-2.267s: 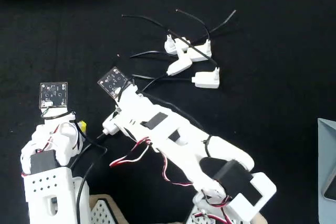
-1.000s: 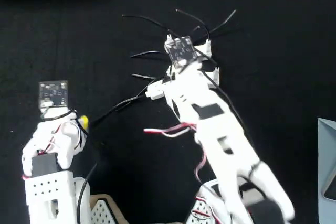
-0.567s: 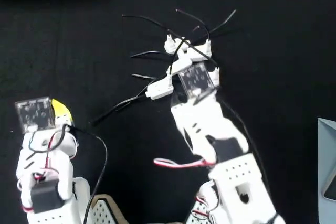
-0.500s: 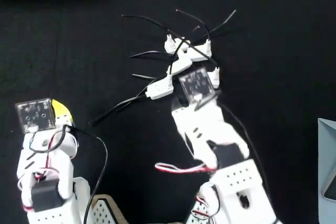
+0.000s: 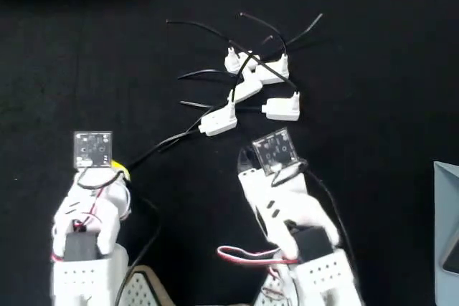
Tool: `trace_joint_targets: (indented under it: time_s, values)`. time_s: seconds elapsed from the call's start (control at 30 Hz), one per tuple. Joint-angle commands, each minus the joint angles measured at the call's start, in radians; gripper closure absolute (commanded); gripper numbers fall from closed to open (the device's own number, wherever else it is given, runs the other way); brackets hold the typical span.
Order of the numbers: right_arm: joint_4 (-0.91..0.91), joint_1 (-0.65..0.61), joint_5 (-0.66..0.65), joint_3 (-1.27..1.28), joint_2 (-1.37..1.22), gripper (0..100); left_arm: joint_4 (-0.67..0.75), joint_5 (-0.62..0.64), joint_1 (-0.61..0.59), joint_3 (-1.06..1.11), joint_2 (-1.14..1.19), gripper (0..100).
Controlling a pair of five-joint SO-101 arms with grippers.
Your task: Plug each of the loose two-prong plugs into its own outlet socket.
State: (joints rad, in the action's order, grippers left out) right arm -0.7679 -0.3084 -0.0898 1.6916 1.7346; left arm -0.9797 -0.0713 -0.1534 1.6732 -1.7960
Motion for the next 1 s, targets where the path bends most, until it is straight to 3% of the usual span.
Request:
trace_joint_targets:
  time_s: [0.0, 0.13, 0.3, 0.5, 0.67, 0.97]
  values:
    - [-0.104, 0.026, 0.054, -0.004, 0.087, 98.5, 0.038, 0.006, 0.019, 0.027, 0.002, 97]
    - [-0.241, 0.026, 0.060, -0.008, 0.151, 98.5, -0.015, 0.006, 0.027, 0.027, -0.006, 97]
    - [-0.284, 0.028, 0.104, -0.008, 0.142, 98.5, -0.084, 0.012, 0.022, 0.027, -0.006, 97]
    - [-0.365, 0.109, 0.155, -0.008, 0.140, 98.5, -0.126, 0.012, 0.016, 0.027, 0.003, 97]
    - [-0.529, 0.137, 0.155, -0.008, 0.142, 98.5, -0.247, 0.008, -0.067, 0.027, -0.006, 97]
    - [-0.529, 0.137, 0.155, -0.008, 0.143, 98.5, -0.285, 0.012, -0.226, 0.027, -0.006, 97]
